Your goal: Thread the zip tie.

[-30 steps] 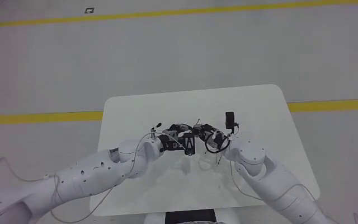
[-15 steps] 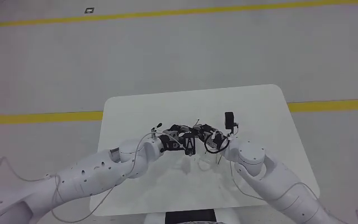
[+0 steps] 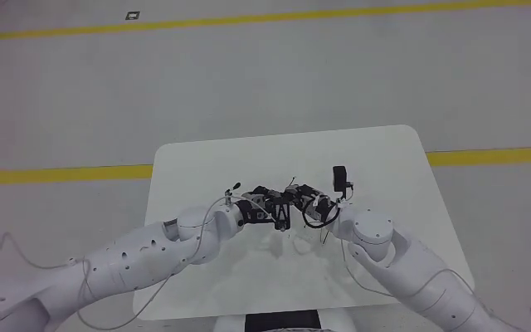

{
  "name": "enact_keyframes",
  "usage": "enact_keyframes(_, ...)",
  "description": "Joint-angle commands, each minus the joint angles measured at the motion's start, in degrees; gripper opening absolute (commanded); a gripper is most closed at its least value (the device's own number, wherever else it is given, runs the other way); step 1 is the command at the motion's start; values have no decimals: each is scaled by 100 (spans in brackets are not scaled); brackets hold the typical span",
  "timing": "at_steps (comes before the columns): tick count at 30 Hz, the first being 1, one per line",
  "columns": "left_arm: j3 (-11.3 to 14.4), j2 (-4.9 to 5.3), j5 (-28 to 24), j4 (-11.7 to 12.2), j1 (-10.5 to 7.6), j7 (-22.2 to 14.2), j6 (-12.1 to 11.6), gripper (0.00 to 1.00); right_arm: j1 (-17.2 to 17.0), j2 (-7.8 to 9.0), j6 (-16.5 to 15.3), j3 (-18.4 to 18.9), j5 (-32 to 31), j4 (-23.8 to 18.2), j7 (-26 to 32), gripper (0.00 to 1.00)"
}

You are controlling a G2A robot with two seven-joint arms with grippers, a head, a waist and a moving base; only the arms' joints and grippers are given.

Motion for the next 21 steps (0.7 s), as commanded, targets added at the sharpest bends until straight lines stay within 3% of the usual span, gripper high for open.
enact_keyframes(1, 0, -3, 0, 4, 3, -1, 6, 0, 12, 20, 0, -17, 22, -13, -20, 0)
enact_keyframes(5, 0, -5, 0, 29, 22, 32, 79, 0, 35, 56, 0, -51, 72, -29, -57, 0)
enact_keyframes(6, 0, -4, 0, 39, 31, 50, 114, 0, 43, 66, 0, -60, 88, -26, -66, 8)
enact_keyframes(7, 0, -2, 0, 48, 40, 71, 148, 0, 48, 73, 0, -68, 100, -21, -72, 38)
enact_keyframes(8, 0, 2, 0, 60, 46, 89, 176, 0, 54, 79, 0, -75, 113, -17, -79, 81)
enact_keyframes(9, 0, 7, 0, 71, 51, 104, 202, 0, 63, 88, 0, -84, 128, -14, -91, 100)
enact_keyframes(21, 0, 80, 0, 96, 136, 261, 473, 0, 35, 169, 0, -24, 238, -92, -323, 100)
